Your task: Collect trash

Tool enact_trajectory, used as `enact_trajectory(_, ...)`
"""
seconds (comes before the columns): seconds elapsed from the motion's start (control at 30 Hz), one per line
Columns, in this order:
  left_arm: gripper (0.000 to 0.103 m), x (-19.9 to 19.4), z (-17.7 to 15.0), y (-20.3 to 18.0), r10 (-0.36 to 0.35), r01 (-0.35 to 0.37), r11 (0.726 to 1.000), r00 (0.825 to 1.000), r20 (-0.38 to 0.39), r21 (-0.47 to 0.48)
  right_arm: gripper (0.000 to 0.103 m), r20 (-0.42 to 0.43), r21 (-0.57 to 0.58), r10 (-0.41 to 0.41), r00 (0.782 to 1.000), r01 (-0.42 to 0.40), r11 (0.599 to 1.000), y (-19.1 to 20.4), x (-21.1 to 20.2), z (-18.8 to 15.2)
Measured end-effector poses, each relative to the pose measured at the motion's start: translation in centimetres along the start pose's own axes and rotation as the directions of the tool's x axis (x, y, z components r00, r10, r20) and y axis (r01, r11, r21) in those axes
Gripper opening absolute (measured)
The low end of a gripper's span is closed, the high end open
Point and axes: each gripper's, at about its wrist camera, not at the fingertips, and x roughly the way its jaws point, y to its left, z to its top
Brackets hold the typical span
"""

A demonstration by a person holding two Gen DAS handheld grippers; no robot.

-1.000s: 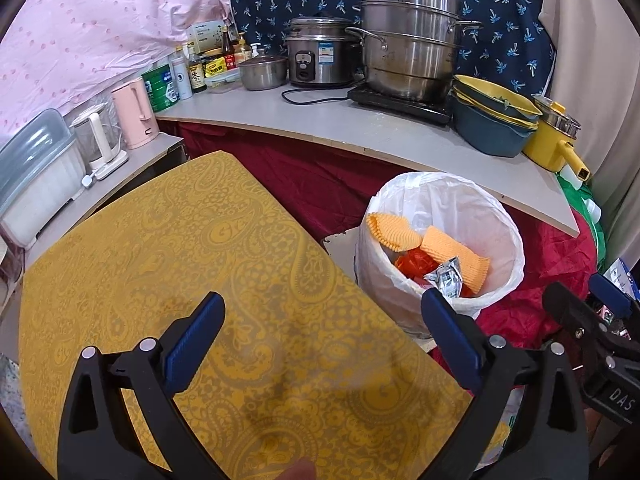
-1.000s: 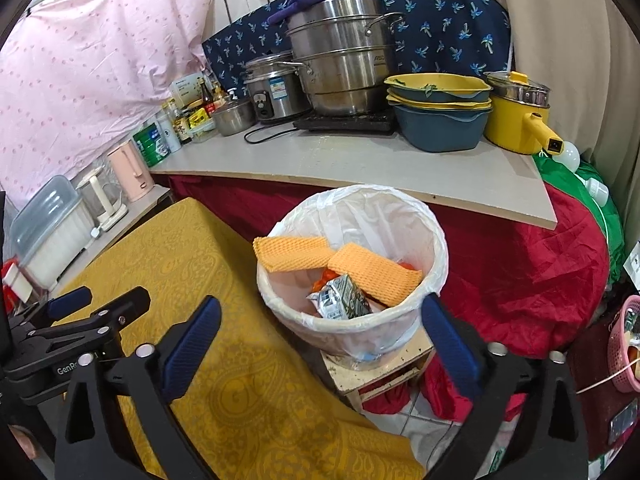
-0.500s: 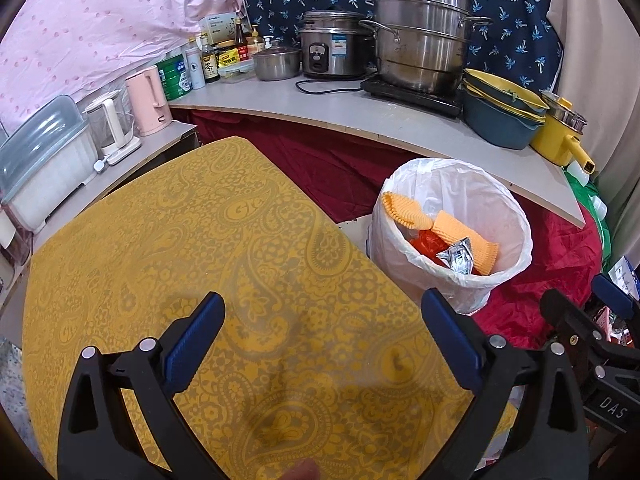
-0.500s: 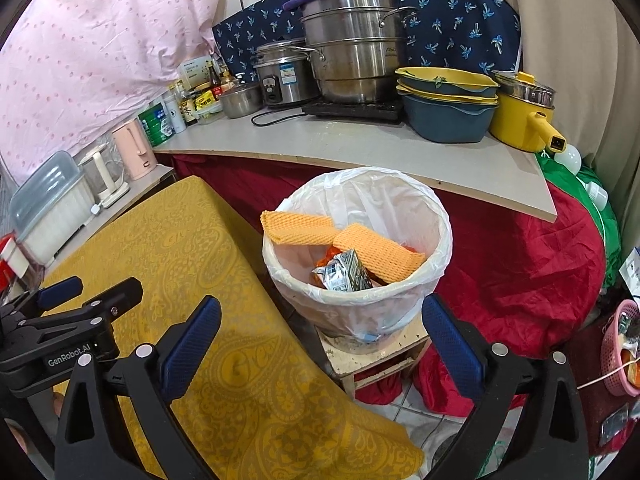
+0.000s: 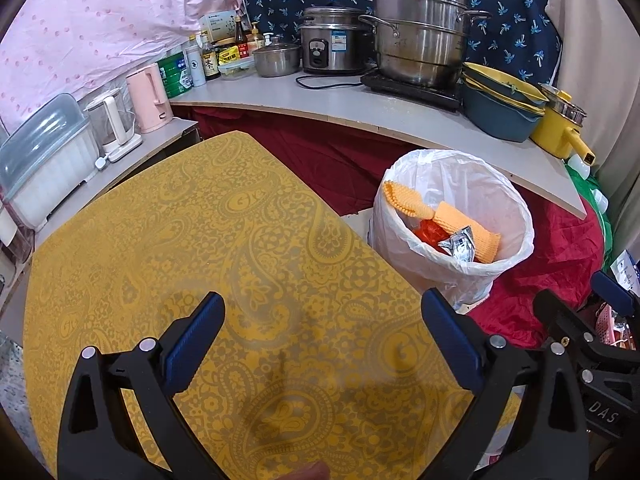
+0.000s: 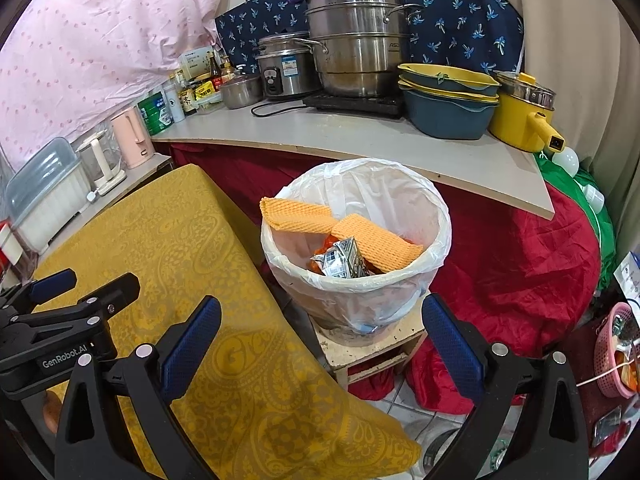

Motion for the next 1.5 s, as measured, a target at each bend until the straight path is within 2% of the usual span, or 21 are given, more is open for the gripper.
enact_trajectory(0.27,0.094,0.4,-0.3,-0.1,-0.007,0.007,1.0,1.0,-0.01,0.016,0.097,-0.009,-0.005,-0.003,1.0,0.003,1.0,0.1,0.4,-0.1)
enact_trajectory(0.67,0.094,0.8,-0.5,-0.6,0.021,-0.021,0.999,1.0,-0.012,0.03,0.097,-0.019,-0.005,-0.006,1.0,0.006,1.0,0.1,0.9,-0.4)
enact_trajectory(1.5,0.094,1.5,-0.4,-2.2,0.009,-0.008,0.998,1.0,-0.03,0.056,0.097,-0.012,0.02,-0.017,1.0,0.017,1.0,-1.0,1.1,-0.4)
